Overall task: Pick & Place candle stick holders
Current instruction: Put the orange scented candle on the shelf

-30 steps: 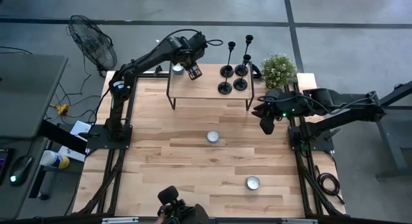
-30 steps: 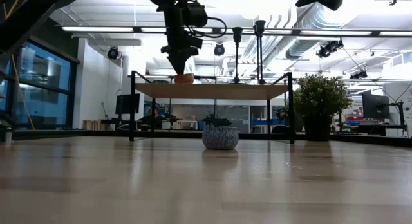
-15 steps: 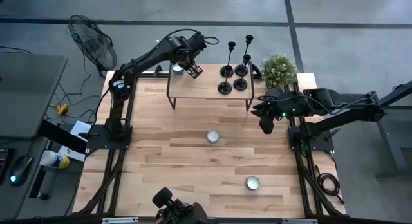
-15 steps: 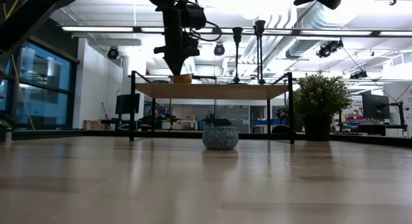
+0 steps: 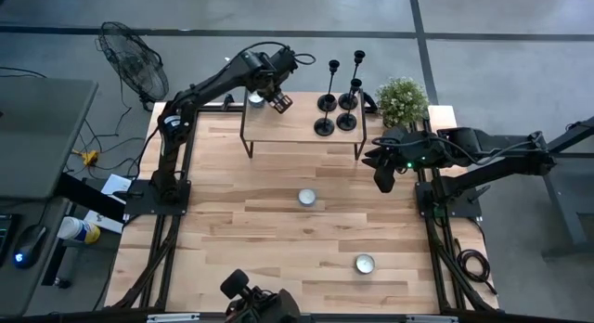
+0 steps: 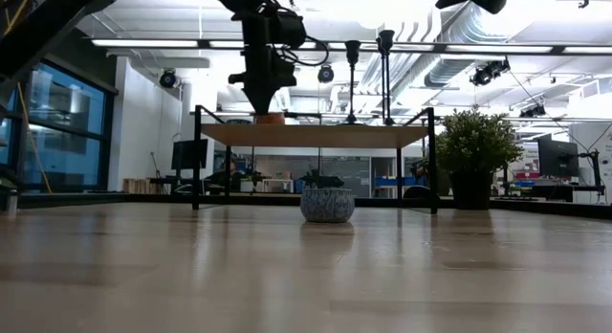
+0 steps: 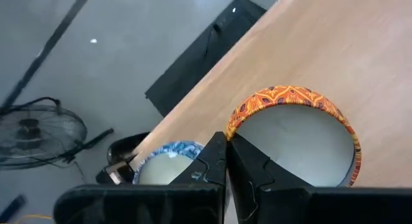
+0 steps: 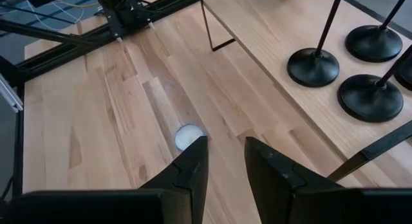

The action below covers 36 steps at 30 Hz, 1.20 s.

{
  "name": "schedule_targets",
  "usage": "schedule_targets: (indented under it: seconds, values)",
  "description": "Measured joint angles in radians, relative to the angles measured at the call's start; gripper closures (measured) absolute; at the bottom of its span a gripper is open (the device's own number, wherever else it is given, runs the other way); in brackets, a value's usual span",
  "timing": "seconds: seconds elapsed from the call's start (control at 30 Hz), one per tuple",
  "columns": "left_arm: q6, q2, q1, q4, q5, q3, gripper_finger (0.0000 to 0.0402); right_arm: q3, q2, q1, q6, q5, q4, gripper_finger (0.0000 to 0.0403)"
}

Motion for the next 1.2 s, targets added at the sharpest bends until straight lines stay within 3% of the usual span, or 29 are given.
schedule_targets:
  seconds: [1.2]
  values:
    - [-0.057,0.01,-0.002,-0.02,-0.009,0.001,0.0401,0.0,0.0,0.0,0.011,0.0,0.014,0.0308]
